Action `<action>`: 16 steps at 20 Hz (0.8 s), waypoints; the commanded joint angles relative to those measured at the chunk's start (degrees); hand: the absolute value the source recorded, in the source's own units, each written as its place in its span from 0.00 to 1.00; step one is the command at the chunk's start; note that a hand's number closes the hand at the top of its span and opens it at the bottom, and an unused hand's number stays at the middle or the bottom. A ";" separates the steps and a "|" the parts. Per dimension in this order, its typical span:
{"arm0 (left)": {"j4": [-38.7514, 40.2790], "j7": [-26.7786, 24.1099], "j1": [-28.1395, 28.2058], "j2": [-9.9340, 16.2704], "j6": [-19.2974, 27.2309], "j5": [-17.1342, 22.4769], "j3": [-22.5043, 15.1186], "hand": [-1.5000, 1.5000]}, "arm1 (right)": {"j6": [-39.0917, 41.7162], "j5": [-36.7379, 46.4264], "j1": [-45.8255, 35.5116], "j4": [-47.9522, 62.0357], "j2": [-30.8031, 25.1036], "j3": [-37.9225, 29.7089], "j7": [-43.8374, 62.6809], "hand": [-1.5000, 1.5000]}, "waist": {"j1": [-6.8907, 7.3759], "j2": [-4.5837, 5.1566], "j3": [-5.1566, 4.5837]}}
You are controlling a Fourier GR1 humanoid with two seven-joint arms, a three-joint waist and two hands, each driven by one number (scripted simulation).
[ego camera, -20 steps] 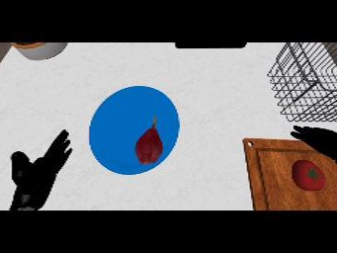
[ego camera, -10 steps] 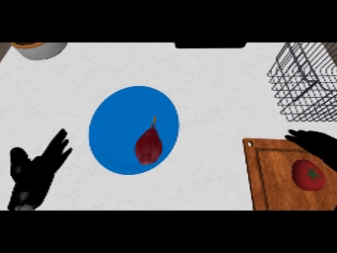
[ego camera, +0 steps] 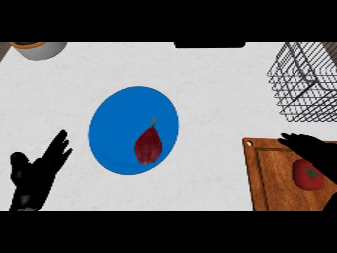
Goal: Pick the tomato from the cutting board and place it in the basket
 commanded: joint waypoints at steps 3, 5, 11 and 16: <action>4.09 4.95 0.17 -0.87 -0.75 -0.10 -0.90 0.50 | -4.91 4.14 -0.10 4.68 0.68 1.85 -5.06 1.00 | 0.01 0.83 -0.83; 6.20 2.73 0.70 -3.59 1.34 -2.62 -2.86 0.50 | -6.72 5.86 -1.67 4.71 -0.28 2.16 -6.84 1.00 | -0.09 0.88 -0.85; 3.49 5.56 0.78 -2.01 0.64 -1.59 -0.55 0.50 | -12.36 9.79 -0.36 5.99 0.59 2.65 -8.91 1.00 | -0.10 0.77 -0.83; 3.32 5.60 0.91 -2.16 0.93 -2.21 -0.59 0.50 | -6.51 14.04 0.04 -1.81 13.40 8.15 13.15 1.00 | -0.77 0.59 -0.96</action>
